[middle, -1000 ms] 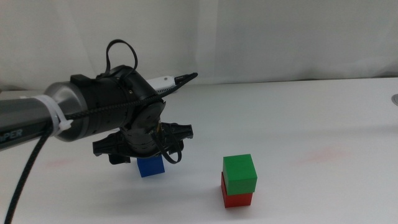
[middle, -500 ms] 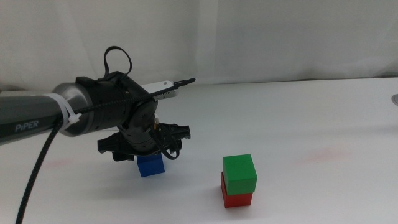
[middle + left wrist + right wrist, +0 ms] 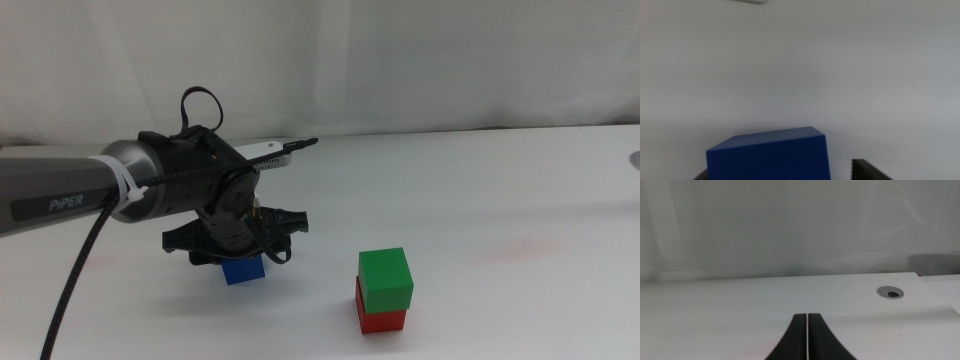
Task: Stack red cubes first, then green, then blue cubes in a specific spot.
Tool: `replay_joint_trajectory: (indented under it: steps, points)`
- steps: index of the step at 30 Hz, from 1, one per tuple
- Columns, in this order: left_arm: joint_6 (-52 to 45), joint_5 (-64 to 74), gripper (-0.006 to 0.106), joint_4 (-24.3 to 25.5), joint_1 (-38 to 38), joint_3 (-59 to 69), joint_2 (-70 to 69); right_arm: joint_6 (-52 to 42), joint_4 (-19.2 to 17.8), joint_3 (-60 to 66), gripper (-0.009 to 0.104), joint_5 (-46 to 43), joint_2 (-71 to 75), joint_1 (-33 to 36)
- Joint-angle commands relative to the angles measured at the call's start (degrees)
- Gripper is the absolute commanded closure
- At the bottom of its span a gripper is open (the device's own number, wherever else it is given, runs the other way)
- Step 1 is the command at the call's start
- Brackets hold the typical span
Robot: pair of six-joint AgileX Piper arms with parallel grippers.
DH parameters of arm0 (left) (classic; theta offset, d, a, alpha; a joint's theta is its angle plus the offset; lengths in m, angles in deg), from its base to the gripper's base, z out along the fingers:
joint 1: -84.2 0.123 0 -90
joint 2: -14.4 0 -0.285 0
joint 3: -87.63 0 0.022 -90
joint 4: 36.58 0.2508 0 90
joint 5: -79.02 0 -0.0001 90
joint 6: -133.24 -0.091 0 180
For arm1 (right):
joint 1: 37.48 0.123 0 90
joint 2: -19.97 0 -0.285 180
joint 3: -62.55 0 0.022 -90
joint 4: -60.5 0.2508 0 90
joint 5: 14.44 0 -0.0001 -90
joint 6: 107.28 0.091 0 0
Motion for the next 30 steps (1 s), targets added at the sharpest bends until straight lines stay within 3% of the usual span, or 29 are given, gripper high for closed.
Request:
replay_joint_trajectory:
  steps: [1,6,9,15,22,30]
  points:
    - [0.4,-0.3,0.041,-0.3,0.3,-0.3,0.0,-0.1,-0.2,2.4,0.096,0.0,0.2,0.1]
    - [0.6,-0.1,0.071,-0.5,0.8,-0.3,0.0,-0.1,-0.2,2.4,0.096,0.0,0.2,0.1]
    - [0.5,0.0,0.103,-0.4,0.9,-0.3,0.0,-0.1,-0.2,2.4,0.096,0.0,0.2,0.1]
    - [-1.3,5.0,0.103,-0.9,-1.9,-4.4,-9.7,-0.1,-0.2,2.4,0.096,0.0,0.2,0.1]
    - [-1.7,12.5,0.103,1.4,-10.9,-10.0,-17.0,-0.1,-0.2,2.4,0.096,0.0,0.2,0.1]
    - [8.3,16.3,0.103,1.6,-20.5,-10.1,-19.7,-0.1,-0.1,2.4,0.096,0.0,0.2,0.1]
